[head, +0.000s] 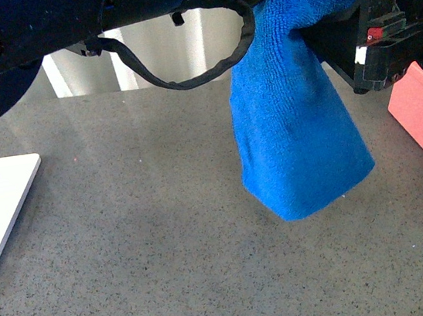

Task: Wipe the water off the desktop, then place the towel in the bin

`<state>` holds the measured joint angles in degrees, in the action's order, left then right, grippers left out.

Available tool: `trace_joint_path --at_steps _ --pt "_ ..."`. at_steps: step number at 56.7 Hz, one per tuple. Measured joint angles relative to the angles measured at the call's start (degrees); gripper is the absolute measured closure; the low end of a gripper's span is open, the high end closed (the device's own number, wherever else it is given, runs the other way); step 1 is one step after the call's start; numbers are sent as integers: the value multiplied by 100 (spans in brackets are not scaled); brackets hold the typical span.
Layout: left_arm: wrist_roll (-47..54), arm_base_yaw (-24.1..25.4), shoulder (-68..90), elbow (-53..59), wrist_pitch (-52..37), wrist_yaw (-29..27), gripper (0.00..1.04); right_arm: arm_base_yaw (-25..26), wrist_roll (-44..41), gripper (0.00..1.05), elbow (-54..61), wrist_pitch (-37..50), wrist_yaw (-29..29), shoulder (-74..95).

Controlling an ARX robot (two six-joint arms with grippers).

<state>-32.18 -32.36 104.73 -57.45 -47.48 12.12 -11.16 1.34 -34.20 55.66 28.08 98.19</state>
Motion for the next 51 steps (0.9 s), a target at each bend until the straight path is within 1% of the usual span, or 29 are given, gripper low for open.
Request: trace_joint_path --at_steps 6,9,10,15,16,19,23,27,42,45,46,51 --pt "-13 0 0 0 0 -7 100 -101 52 55 -55 72 -63 61" --pt "-26 -2 0 0 2 -11 100 -133 70 61 -68 111 -87 81" --pt "-26 -2 0 0 4 -15 100 -155 85 64 -68 127 -107 83" --pt "-31 -2 -2 0 35 -20 100 -223 107 75 -70 153 -146 92" --pt "-31 0 -2 0 39 -20 100 -243 111 78 -70 168 -153 94" --pt "-48 0 -2 0 50 -24 100 -269 118 84 -70 195 -155 94" --pt "-50 7 -7 0 61 -22 100 -297 129 94 -70 208 -179 94" --pt "-59 13 -9 0 76 -22 100 -304 133 102 -70 214 -184 94" --pt "-68 125 -9 -17 267 -26 100 -269 146 101 -68 214 -221 39" --pt "-61 162 -9 -42 365 -66 94 -249 144 101 -68 199 -238 15" --pt "-57 184 -9 -61 420 -72 91 -243 144 101 -68 195 -236 11" --pt "-42 278 -9 -103 560 -120 80 -190 127 101 -68 168 -254 -37"
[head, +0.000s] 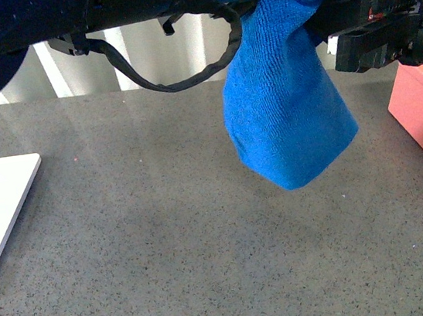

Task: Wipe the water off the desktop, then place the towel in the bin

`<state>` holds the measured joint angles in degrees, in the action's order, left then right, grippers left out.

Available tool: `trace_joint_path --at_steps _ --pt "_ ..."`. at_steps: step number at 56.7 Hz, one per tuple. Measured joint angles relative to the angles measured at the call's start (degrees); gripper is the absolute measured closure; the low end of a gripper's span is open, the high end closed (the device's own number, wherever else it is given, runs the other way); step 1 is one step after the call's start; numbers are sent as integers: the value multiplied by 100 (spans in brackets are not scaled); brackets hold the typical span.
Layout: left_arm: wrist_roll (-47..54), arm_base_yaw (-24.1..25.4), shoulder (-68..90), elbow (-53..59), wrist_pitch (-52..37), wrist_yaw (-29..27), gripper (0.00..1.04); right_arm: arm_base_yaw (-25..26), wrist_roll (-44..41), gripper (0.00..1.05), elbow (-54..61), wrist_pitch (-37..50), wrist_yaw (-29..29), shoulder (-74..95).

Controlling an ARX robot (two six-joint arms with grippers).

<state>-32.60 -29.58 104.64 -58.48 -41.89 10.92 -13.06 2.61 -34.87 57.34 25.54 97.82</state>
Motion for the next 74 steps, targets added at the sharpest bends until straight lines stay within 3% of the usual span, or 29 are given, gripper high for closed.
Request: trace_joint_path --at_steps 7,17,24,31,47,57,59,61,67,74 --pt "83 326 37 -33 225 -92 55 120 -26 101 0 -63 2 -94" --pt "184 791 94 -52 428 -184 28 238 -31 101 0 -146 -70 -225" --pt "481 1318 109 -4 678 90 5 369 -33 101 20 -192 -142 -372" --pt "903 1718 103 286 826 459 7 472 -66 101 94 -229 -142 -442" --pt "1923 2765 -1132 1567 951 1996 7 804 -105 101 243 -234 -168 -446" --pt "2081 3270 -1810 1945 1200 2343 7 896 -109 101 280 -234 -164 -448" --pt "2192 3311 -1838 2055 1012 2026 9 905 -109 101 304 -234 -164 -446" --pt "2439 3370 -1923 2371 232 1099 16 918 -109 101 319 -234 -166 -448" --pt "2927 3539 -2363 3333 -1200 -367 36 942 -131 101 334 -269 -181 -446" --pt "3112 3495 -3034 3978 -1381 -636 61 966 -155 101 334 -393 -256 -450"
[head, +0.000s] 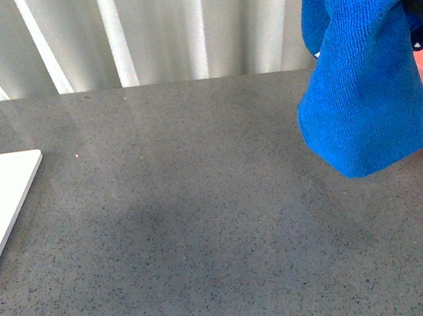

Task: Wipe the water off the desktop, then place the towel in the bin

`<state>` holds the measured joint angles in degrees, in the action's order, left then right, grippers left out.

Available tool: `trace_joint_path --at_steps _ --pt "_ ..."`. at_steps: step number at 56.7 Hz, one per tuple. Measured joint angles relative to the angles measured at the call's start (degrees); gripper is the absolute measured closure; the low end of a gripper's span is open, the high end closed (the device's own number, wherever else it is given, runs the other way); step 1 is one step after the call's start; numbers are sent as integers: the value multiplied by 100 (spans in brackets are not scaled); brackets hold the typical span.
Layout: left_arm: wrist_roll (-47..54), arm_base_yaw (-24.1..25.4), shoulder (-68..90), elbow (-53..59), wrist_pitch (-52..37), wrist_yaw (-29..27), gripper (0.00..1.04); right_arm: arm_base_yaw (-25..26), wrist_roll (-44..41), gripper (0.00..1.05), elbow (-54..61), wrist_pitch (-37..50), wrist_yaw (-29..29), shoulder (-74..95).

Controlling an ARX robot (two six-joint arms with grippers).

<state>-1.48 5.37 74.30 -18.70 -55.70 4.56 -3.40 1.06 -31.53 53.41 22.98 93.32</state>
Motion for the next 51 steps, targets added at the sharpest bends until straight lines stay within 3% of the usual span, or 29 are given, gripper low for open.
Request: trace_joint_path --at_steps 10,13,26,31,51 --pt "66 -166 -577 584 77 -57 92 35 -35 101 0 -146 -120 0" --pt "81 -315 -782 713 133 -341 101 55 -39 101 0 -164 -168 -2" --pt "103 -529 -1661 1196 553 -446 101 72 -55 101 0 -232 -236 -2" --pt "103 -529 -1773 1471 313 -448 101 92 -57 101 0 -271 -264 -7" --pt "105 -529 -3272 1735 1567 -448 101 111 -55 101 24 -262 -326 -33"
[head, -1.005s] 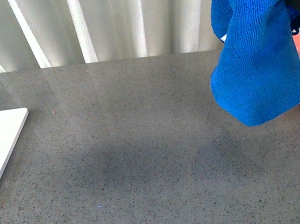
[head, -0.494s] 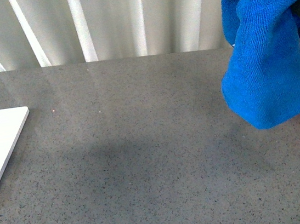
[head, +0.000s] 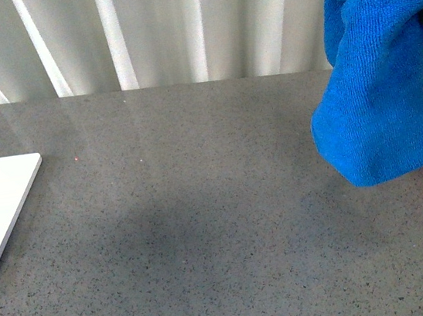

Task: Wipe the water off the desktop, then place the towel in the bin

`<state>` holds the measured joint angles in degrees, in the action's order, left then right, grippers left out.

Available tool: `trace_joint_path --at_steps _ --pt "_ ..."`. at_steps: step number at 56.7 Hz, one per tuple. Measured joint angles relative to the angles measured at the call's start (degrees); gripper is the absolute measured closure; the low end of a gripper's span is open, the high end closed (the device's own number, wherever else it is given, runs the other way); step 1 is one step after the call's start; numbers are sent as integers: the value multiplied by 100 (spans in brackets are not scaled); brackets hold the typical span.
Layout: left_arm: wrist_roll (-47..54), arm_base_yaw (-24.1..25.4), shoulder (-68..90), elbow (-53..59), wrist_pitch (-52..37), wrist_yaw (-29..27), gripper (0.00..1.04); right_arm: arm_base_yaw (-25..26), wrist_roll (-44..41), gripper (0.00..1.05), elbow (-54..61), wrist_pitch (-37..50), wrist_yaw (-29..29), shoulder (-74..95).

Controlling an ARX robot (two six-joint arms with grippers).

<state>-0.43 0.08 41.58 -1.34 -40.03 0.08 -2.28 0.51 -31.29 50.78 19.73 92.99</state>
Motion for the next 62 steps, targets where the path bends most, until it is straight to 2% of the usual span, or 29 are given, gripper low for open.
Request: trace_joint_path --at_steps 26,62 --pt "0 0 -1714 7 1554 0 101 -2 -9 101 68 37 2 0" --pt "0 0 -2942 7 2765 0 101 -42 -9 101 66 20 -83 -2"
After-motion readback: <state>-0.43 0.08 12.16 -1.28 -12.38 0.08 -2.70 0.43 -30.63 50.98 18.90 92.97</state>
